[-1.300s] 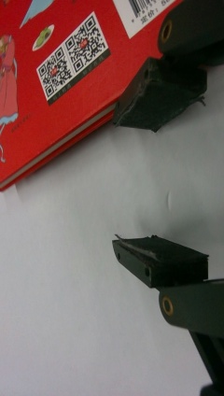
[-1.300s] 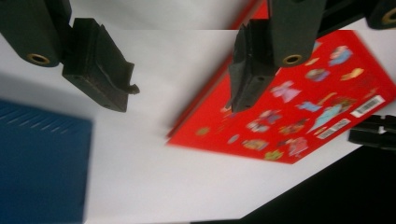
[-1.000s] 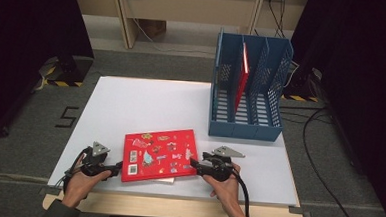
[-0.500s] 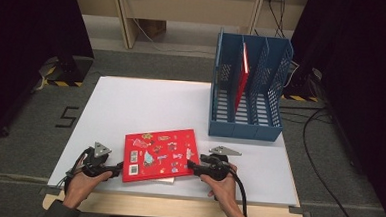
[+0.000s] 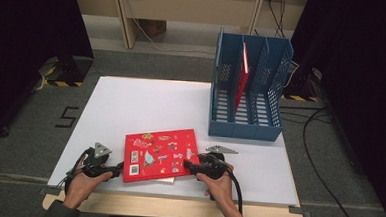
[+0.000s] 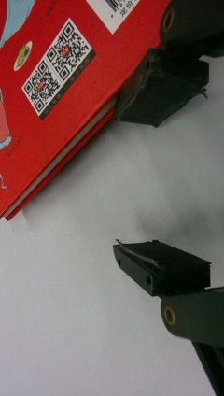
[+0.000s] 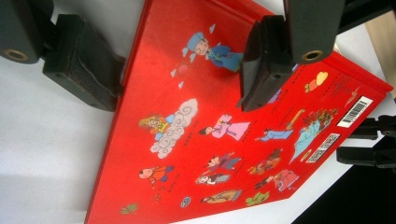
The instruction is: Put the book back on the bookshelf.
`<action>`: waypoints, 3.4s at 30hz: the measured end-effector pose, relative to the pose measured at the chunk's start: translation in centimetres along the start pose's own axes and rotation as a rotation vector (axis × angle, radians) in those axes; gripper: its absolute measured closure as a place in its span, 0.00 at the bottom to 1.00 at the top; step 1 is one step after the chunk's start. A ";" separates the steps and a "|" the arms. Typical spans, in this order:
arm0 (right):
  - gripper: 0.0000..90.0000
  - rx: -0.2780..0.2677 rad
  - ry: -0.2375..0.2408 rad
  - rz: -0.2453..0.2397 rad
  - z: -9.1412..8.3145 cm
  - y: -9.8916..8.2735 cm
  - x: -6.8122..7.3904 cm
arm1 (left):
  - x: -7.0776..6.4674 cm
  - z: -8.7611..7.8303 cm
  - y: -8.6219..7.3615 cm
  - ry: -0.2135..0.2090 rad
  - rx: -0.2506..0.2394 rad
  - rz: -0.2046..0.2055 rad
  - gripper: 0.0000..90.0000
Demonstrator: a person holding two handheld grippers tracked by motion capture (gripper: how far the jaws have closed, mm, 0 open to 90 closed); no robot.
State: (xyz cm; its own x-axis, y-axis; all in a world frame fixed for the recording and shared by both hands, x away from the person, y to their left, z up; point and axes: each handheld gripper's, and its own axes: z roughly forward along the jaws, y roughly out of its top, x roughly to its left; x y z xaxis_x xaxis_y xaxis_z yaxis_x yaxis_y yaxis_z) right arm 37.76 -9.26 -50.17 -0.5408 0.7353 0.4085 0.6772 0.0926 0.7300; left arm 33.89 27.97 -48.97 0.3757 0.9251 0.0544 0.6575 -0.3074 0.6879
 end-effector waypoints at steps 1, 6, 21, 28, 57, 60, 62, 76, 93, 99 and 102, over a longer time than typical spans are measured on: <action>0.34 0.000 -0.003 0.009 0.0 0.0 0.0 | -0.1 0.0 0.0 -0.001 -0.003 -0.002 0.33; 0.34 -0.014 0.009 0.073 -0.1 0.1 -0.1 | -0.2 0.0 0.0 -0.004 -0.003 0.005 0.38; 0.45 -0.171 0.125 0.277 -1.1 0.8 -0.8 | -0.6 0.1 0.0 0.000 -0.006 0.018 0.45; 0.46 -0.192 0.085 0.205 -1.3 1.2 -0.1 | -0.8 0.0 0.0 0.003 -0.009 0.014 0.48; 0.71 -0.216 0.157 0.236 -0.8 2.2 1.7 | -2.0 0.1 0.2 0.042 -0.028 0.107 0.37; 0.72 -0.228 0.163 0.216 -1.1 2.6 2.0 | -2.0 0.1 0.1 0.034 -0.032 0.096 0.30; 0.72 -0.234 0.169 0.205 -1.2 2.8 2.0 | -1.9 0.1 0.2 0.034 -0.031 0.104 0.29; 0.73 -0.256 0.153 0.142 -2.2 4.3 1.3 | -1.4 -0.2 0.2 0.027 -0.063 0.067 0.25; 0.82 -0.382 0.107 -0.035 -6.6 7.8 0.9 | -1.2 0.0 0.2 0.031 -0.056 0.058 0.24; 0.85 -0.413 0.102 -0.093 -7.5 8.8 1.6 | -1.0 0.0 0.1 0.021 -0.050 0.041 0.24; 0.88 -0.438 0.117 -0.135 -8.1 9.5 2.3 | -1.0 0.0 0.1 0.019 -0.052 0.037 0.24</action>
State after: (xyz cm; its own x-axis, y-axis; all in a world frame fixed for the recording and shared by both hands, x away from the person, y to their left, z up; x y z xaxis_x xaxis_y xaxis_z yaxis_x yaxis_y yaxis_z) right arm 38.94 -12.09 -37.85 -0.6788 0.6535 0.3349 0.3366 -0.1285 0.9328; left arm 33.62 27.05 -48.94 0.3863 0.9175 0.0943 0.6080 -0.3301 0.7221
